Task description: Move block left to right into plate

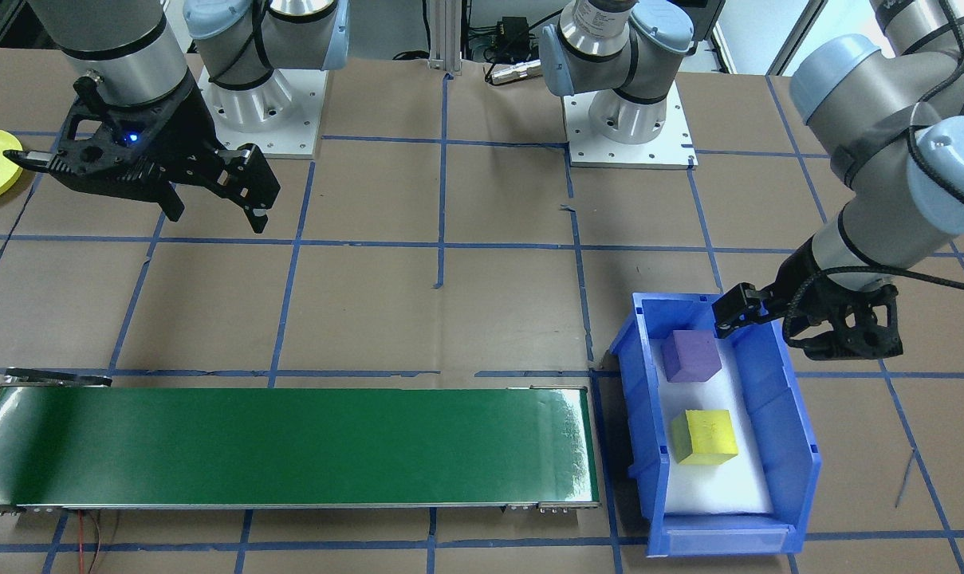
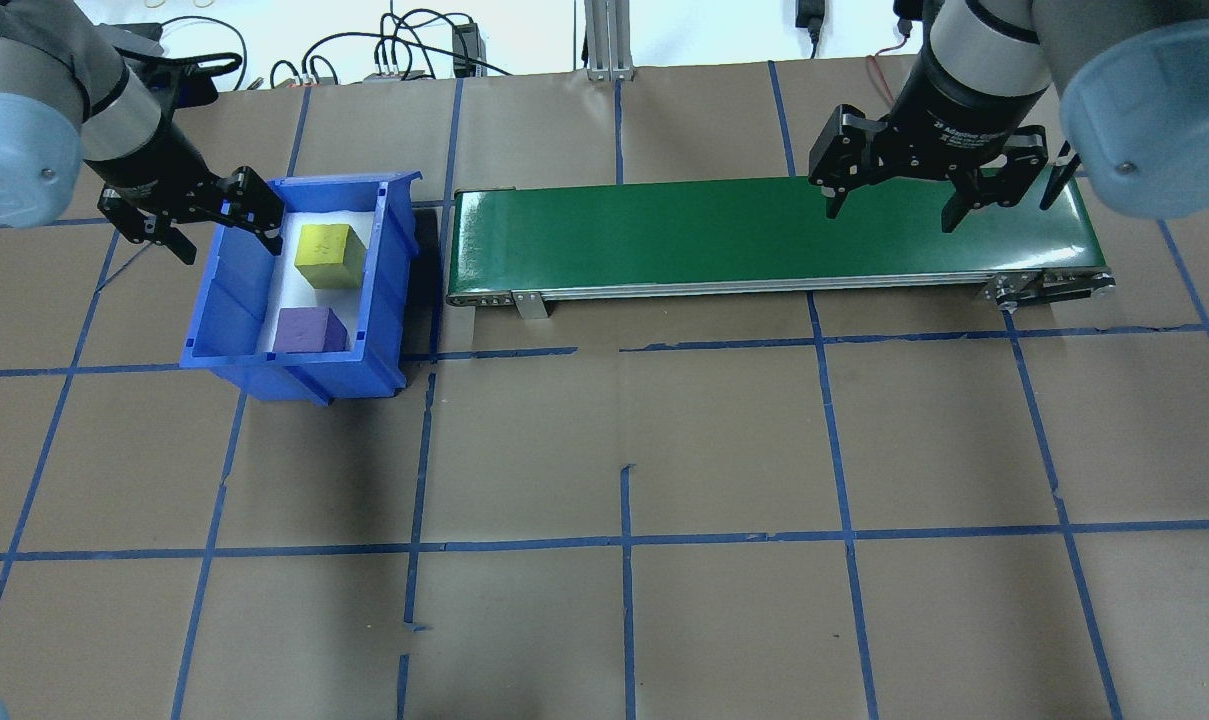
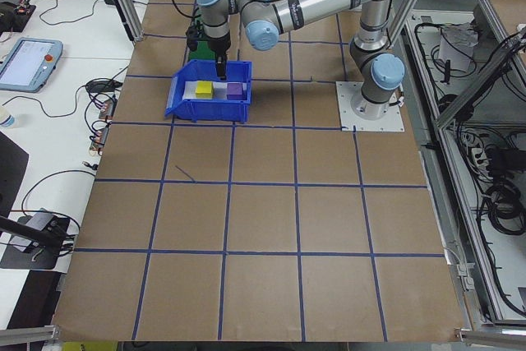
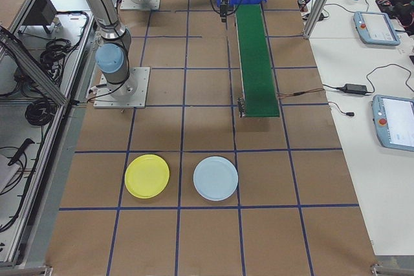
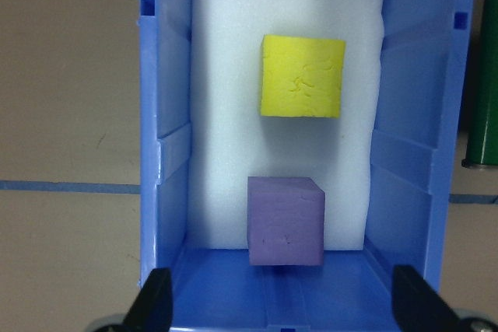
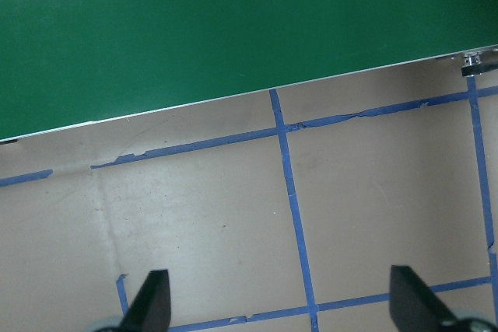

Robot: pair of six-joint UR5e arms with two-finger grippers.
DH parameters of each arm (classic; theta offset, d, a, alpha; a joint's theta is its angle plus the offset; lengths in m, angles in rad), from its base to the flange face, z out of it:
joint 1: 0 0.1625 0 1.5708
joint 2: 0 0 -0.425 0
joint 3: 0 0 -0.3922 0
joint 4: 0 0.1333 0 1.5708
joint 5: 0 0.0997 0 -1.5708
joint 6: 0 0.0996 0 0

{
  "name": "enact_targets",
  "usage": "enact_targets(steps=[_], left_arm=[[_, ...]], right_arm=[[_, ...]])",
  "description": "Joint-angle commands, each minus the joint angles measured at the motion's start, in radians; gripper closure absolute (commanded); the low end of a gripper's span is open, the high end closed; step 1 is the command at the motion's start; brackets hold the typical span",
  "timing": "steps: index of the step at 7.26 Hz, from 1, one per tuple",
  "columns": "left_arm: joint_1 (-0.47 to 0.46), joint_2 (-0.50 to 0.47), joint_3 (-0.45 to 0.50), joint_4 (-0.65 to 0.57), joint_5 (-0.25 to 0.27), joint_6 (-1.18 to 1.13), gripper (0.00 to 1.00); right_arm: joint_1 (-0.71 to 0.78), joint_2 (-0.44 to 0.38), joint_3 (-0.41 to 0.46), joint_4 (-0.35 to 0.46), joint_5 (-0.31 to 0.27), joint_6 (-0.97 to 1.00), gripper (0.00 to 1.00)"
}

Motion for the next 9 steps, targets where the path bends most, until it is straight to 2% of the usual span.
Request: enact_targets(steps=[1, 6, 9], left_arm=[[0.000, -0.039, -0.040, 0.015, 0.000, 0.000, 0.00], [-0.017, -0.116, -0.069, 0.059, 0.001, 0.029, 0.00], [-0.018, -0.165, -0.164, 0.211, 0.009, 0.038, 0.00]], right_arm=[[-0.001, 0.001, 0.000, -0.001, 0.001, -0.002, 0.00], [-0.002, 0.001, 0.002, -0.001, 0.002, -0.004, 0.00], [-0.002, 0.001, 0.003, 0.002, -0.001, -0.001, 0.00]])
